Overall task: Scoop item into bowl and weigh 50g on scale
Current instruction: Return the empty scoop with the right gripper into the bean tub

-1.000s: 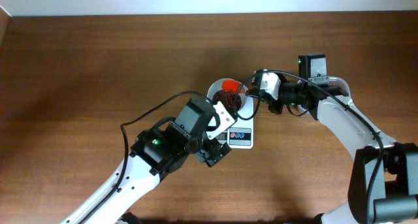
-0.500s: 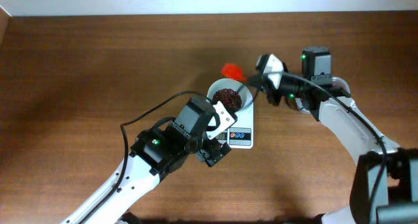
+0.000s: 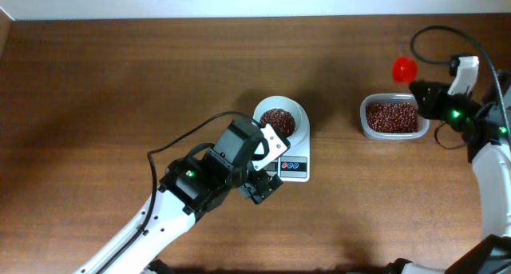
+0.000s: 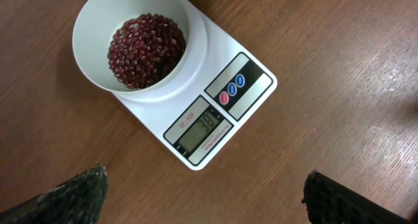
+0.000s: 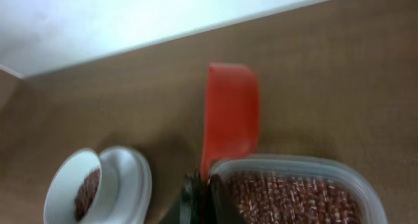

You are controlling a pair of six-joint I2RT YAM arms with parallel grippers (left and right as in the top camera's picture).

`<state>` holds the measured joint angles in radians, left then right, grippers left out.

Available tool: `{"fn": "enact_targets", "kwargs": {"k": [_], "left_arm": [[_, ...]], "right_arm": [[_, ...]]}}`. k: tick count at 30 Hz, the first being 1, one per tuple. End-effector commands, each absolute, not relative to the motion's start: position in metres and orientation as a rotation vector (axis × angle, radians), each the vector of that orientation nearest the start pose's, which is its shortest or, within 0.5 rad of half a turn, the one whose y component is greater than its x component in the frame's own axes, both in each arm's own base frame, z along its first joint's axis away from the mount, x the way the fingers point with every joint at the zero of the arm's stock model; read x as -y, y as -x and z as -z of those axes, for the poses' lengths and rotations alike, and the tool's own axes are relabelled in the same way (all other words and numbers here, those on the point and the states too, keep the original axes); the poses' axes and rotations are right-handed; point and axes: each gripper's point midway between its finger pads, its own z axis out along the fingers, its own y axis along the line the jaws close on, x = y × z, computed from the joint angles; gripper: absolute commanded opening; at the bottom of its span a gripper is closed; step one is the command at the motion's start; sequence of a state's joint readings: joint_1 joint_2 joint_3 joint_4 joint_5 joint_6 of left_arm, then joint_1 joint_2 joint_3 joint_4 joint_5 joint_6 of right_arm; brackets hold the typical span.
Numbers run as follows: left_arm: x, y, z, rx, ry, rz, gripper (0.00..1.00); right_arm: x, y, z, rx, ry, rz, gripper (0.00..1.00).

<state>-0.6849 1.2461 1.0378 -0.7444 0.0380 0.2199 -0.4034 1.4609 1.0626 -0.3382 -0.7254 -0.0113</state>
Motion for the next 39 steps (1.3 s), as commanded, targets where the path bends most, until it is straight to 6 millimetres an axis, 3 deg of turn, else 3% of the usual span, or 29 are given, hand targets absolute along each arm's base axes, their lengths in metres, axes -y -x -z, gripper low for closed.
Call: {"fn": "enact_targets", "kwargs": {"k": [1, 4, 8, 14, 21, 26, 30, 33, 36, 39], "left_arm": [[0.213, -0.251, -0.174, -2.276, -1.107, 0.251, 0.99], [0.213, -0.251, -0.174, -2.276, -1.107, 0.251, 0.99], [0.213, -0.251, -0.174, -2.276, -1.107, 0.251, 0.99], [0.213, -0.251, -0.174, -2.276, -1.107, 0.251, 0.99], [0.213, -0.251, -0.174, -2.276, -1.107, 0.251, 0.99], [0.213, -0.251, -0.174, -2.276, -1.107, 0.251, 0.99], [0.213, -0.251, -0.174, -2.276, -1.107, 0.251, 0.99], [0.213, -0.251, -0.174, -2.276, -1.107, 0.251, 0.99], [0.213, -0.251, -0.174, -2.276, -1.107, 0.251, 0.99], [0.213, -0.251, -0.174, -2.276, -1.107, 0.251, 0.99]], "right_arm": [[0.060, -0.387, -0.180, -2.270, -0.102, -0.499, 0.04], [0.059, -0.368, -0.160, -2.383, -0.125, -0.486, 0.04], [0.080, -0.344, -0.134, -2.548, -0.226, -0.309, 0.04], [0.093, -0.341, -0.117, -2.608, -0.250, -0.218, 0.04], [0.050, -0.355, -0.082, -2.701, -0.127, -0.303, 0.04], [0.032, -0.359, -0.087, -2.669, -0.109, -0.424, 0.04], [0.035, -0.365, -0.090, -2.635, -0.190, -0.484, 0.04], [0.040, -0.363, -0.077, -2.660, -0.280, -0.526, 0.04], [0.034, -0.363, -0.074, -2.640, -0.301, -0.656, 0.04], [0.030, -0.365, -0.089, -2.551, -0.327, -0.844, 0.04]]}}
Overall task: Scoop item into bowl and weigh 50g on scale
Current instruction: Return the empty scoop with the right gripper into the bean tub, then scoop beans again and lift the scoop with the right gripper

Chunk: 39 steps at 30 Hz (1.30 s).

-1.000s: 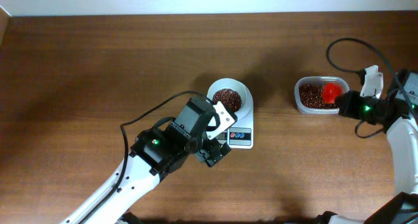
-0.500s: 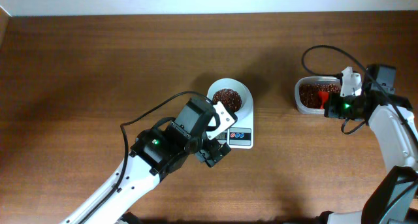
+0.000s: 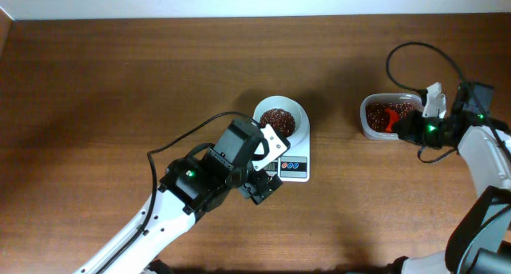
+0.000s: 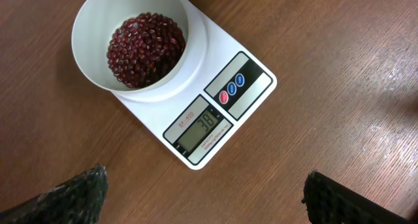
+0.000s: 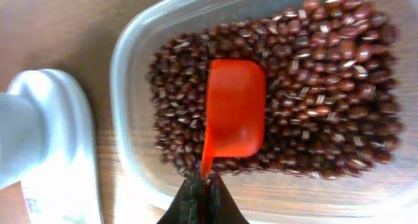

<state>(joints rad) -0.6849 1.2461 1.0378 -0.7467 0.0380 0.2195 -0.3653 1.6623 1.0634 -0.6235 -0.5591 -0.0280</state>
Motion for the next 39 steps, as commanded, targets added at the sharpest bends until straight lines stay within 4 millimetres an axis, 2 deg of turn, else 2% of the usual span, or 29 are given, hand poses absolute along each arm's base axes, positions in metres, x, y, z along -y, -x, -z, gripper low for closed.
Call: {"fn": "enact_targets", "kwargs": {"k": [1, 11, 13, 20, 22, 27, 35, 39], "left_arm": [[0.213, -0.251, -0.174, -2.276, -1.107, 0.251, 0.99], [0.213, -0.251, -0.174, -2.276, -1.107, 0.251, 0.99], [0.213, -0.251, -0.174, -2.276, -1.107, 0.251, 0.99], [0.213, -0.251, -0.174, -2.276, -1.107, 0.251, 0.99], [0.213, -0.251, -0.174, -2.276, -1.107, 0.251, 0.99], [0.213, -0.251, -0.174, -2.276, -1.107, 0.251, 0.99], [0.213, -0.251, -0.174, -2.276, -1.107, 0.251, 0.99], [0.213, -0.251, -0.174, -2.276, -1.107, 0.251, 0.99]], "right_arm": [[0.032, -0.363, -0.089, -2.547, -0.340, -0.853, 0.04], [0.030, -0.363, -0.086, -2.549, -0.346, -0.879, 0.04], [0.036, -0.363, -0.087, -2.537, -0.400, -0.892, 0.04], [0.062, -0.360, -0.112, -2.353, -0.500, -1.081, 0.04], [0.069, -0.357, -0.114, -2.333, -0.533, -1.096, 0.04], [0.074, -0.355, -0.135, -2.204, -0.535, -1.232, 0.04], [0.062, -0.354, -0.167, -2.038, -0.457, -1.437, 0.04], [0.036, -0.358, -0.173, -2.040, -0.372, -1.508, 0.04]]}}
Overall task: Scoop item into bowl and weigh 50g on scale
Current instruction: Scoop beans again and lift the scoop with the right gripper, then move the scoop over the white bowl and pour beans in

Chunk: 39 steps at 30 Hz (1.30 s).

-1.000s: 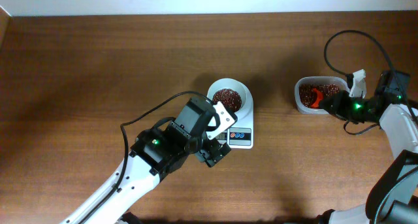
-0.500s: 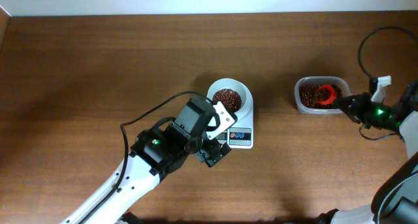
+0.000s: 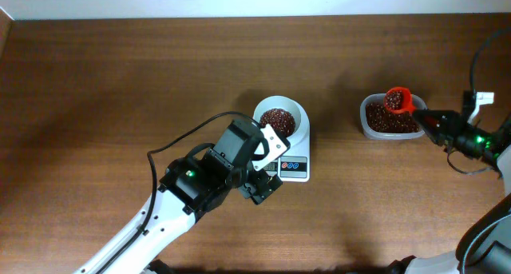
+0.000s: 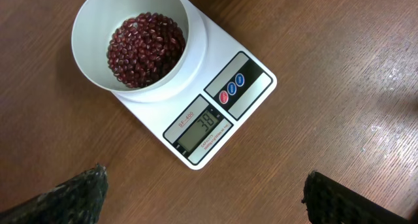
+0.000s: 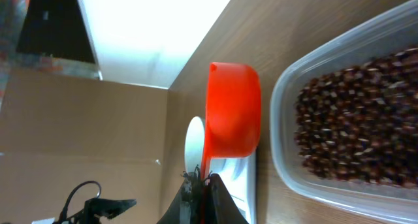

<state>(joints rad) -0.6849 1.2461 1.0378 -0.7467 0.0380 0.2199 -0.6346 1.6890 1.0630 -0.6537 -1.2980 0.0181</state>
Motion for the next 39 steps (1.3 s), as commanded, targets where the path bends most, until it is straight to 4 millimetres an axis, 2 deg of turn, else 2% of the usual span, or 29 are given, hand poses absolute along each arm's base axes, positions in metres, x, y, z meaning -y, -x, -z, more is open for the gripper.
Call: {"fn": "enact_targets", "kwargs": {"k": [1, 7, 8, 10, 11, 13, 17, 21, 25, 28, 30, 35, 39], "left_arm": [[0.213, -0.251, -0.174, -2.276, -1.107, 0.251, 0.99], [0.213, -0.251, -0.174, -2.276, -1.107, 0.251, 0.99], [0.213, -0.251, -0.174, -2.276, -1.107, 0.251, 0.99], [0.213, -0.251, -0.174, -2.276, -1.107, 0.251, 0.99], [0.213, -0.251, -0.174, -2.276, -1.107, 0.251, 0.99], [0.213, -0.251, -0.174, -2.276, -1.107, 0.251, 0.99], [0.213, -0.251, -0.174, -2.276, -1.107, 0.251, 0.99], [0.213, -0.251, -0.174, -2.276, -1.107, 0.251, 0.99], [0.213, -0.251, -0.174, -2.276, -1.107, 0.251, 0.99], [0.213, -0.251, -0.174, -2.276, -1.107, 0.251, 0.99], [0.213, -0.251, -0.174, -2.276, -1.107, 0.251, 0.99], [0.213, -0.251, -0.174, -2.277, -1.107, 0.251, 0.99], [0.213, -0.251, -0.174, -2.277, -1.107, 0.251, 0.99]], "right_arm": [[0.027, -0.359, -0.174, -2.050, -0.342, -1.518, 0.04], [-0.042, -0.364, -0.175, -2.118, -0.091, -1.590, 0.04], [-0.060, -0.365, -0.176, -2.131, -0.040, -1.616, 0.04], [-0.076, -0.366, -0.173, -2.166, -0.012, -1.617, 0.04], [-0.091, -0.369, -0.170, -2.201, 0.017, -1.598, 0.04], [-0.111, -0.368, -0.172, -2.205, 0.088, -1.611, 0.04], [-0.135, -0.363, -0.171, -2.227, 0.160, -1.626, 0.04], [-0.145, -0.363, -0.164, -2.264, 0.184, -1.586, 0.04], [-0.145, -0.364, -0.166, -2.251, 0.202, -1.577, 0.04], [-0.145, -0.365, -0.165, -2.221, 0.276, -1.539, 0.04], [-0.148, -0.366, -0.158, -2.256, 0.279, -1.484, 0.04], [-0.171, -0.361, -0.146, -2.324, 0.343, -1.410, 0.04], [-0.176, -0.362, -0.142, -2.334, 0.364, -1.375, 0.04]]}}
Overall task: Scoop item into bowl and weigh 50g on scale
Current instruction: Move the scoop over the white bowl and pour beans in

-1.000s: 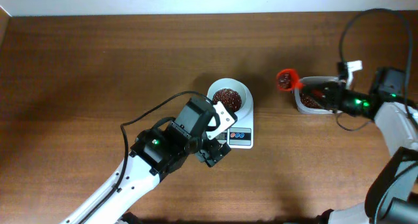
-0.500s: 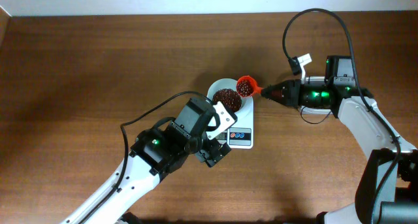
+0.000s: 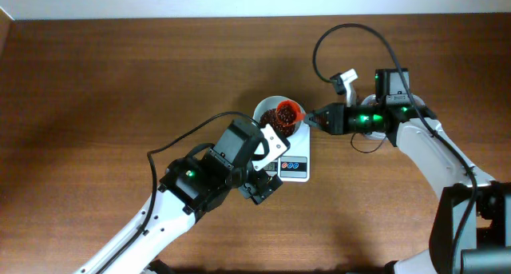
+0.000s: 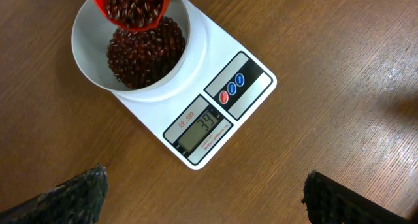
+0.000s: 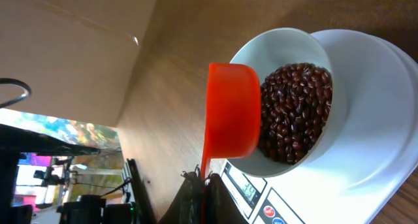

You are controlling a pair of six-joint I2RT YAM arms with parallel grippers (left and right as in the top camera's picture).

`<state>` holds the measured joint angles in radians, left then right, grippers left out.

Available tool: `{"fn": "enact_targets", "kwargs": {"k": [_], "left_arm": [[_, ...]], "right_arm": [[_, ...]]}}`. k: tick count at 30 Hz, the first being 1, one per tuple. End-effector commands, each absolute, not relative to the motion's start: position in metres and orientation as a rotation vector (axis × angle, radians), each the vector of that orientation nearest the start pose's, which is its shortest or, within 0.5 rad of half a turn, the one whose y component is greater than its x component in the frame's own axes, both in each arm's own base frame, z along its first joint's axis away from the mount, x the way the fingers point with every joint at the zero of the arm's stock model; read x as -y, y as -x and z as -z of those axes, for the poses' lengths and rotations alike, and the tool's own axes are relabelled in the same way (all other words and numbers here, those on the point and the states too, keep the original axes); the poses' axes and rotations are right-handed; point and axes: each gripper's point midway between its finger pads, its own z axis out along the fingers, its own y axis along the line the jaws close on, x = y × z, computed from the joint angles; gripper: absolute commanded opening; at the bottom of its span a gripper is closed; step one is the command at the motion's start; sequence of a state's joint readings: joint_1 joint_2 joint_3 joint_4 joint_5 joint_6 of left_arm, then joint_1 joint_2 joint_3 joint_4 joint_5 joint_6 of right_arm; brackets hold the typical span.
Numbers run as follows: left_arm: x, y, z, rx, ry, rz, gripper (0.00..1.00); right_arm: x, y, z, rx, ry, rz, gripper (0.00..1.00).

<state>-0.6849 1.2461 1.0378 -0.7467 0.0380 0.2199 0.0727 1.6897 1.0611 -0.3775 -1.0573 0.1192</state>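
A white bowl [image 3: 267, 108] of red beans stands on the white scale [image 3: 294, 168]. Seen from the left wrist, the scale's display [image 4: 206, 125] reads 39. My right gripper [image 3: 316, 119] is shut on the handle of the red scoop [image 3: 288, 113]. The scoop [image 4: 133, 4] is full of beans and hangs tilted over the bowl [image 4: 83, 59]. In the right wrist view the scoop [image 5: 232, 113] is at the bowl's rim [image 5: 286, 36]. My left gripper [image 4: 204, 182] is open over bare table in front of the scale, holding nothing.
The left arm [image 3: 200, 182] lies across the table's front left, next to the scale. The right arm [image 3: 415, 134] reaches in from the right, with a black cable [image 3: 351, 30] looping above it. The bean container does not show.
My right gripper has carried the filled scoop from above the bean container at the right to over the bowl on the scale. The display went from 38 to 39. The left arm has not moved.
My right gripper held the empty red scoop behind the bean container. Then the scoop lay down in the beans. Then it was raised, filled, over the container, and now it is at the bowl. The left gripper stayed open by the scale throughout.
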Motion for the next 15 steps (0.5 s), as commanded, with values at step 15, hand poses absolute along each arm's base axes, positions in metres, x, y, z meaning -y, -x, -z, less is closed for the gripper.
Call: {"fn": "enact_targets", "kwargs": {"k": [15], "left_arm": [[0.213, -0.251, -0.174, -2.276, -1.107, 0.251, 0.99]], "right_arm": [[-0.169, -0.377, -0.136, -2.260, 0.525, -1.169, 0.04]]}}
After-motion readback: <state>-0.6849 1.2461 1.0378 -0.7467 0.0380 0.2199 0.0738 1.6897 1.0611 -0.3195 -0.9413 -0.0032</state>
